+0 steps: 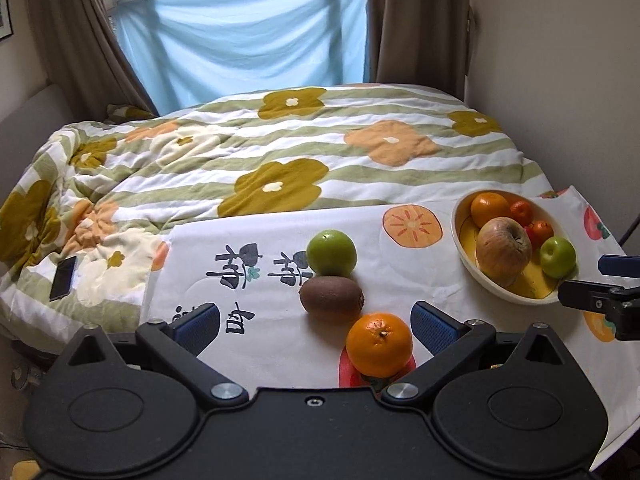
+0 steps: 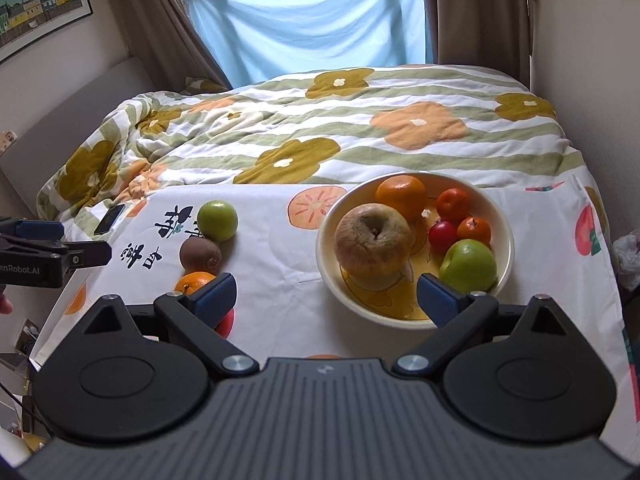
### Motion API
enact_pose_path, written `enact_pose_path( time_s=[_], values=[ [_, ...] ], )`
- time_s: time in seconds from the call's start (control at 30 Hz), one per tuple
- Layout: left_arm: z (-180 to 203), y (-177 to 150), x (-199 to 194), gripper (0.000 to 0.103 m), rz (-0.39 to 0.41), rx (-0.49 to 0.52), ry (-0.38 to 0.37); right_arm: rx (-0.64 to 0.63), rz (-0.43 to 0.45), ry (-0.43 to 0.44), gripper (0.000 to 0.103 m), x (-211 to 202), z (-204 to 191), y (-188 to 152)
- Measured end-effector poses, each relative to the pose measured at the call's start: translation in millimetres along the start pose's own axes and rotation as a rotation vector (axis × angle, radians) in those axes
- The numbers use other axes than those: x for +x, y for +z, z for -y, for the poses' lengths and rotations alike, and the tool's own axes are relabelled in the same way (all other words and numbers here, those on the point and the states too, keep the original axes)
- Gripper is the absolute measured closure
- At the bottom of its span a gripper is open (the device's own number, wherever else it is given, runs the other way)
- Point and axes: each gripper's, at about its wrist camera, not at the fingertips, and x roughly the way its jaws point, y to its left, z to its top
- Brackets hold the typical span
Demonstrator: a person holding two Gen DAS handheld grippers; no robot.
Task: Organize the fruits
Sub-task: 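Move the left tool to the large orange while the right tool approaches a cherry tomato, then grasp the large orange with the left tool while the right tool grasps the cherry tomato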
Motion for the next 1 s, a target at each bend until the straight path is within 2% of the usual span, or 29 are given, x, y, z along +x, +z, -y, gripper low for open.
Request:
enact_pose_path(
  time_s=[0.17, 0.4, 0.67, 0.9, 1.0],
  values=[
    [-4.7, 0.3, 34.9, 0.0, -0.082, 0.048, -0.102, 0.02, -0.038, -0.048, 0.0, 14.0, -24.0, -20.0],
    [-2.8, -7.0, 79.9, 0.003, -0.17, 0.04, -0.221, 0.044, -0.078, -0.084, 0.0, 34.9, -49.7, -46.5],
    [10.6, -13.0, 107.3, 0.016, -0.21, 0.075, -0.294, 0.043, -0.114, -0.083, 0.0, 51.8, -69.4, -66.5],
    [12.7, -14.5, 120.7, 0.036, -0.235, 0.087, -0.336, 0.031, -0.121, -0.073, 0.0, 60.7, -83.0, -71.6],
    [12.3, -15.6, 120.0, 0.036, -0.227, 0.103, -0.347, 0.023, -0.128, -0.059, 0.0, 65.6, -87.1, -72.4]
  ],
)
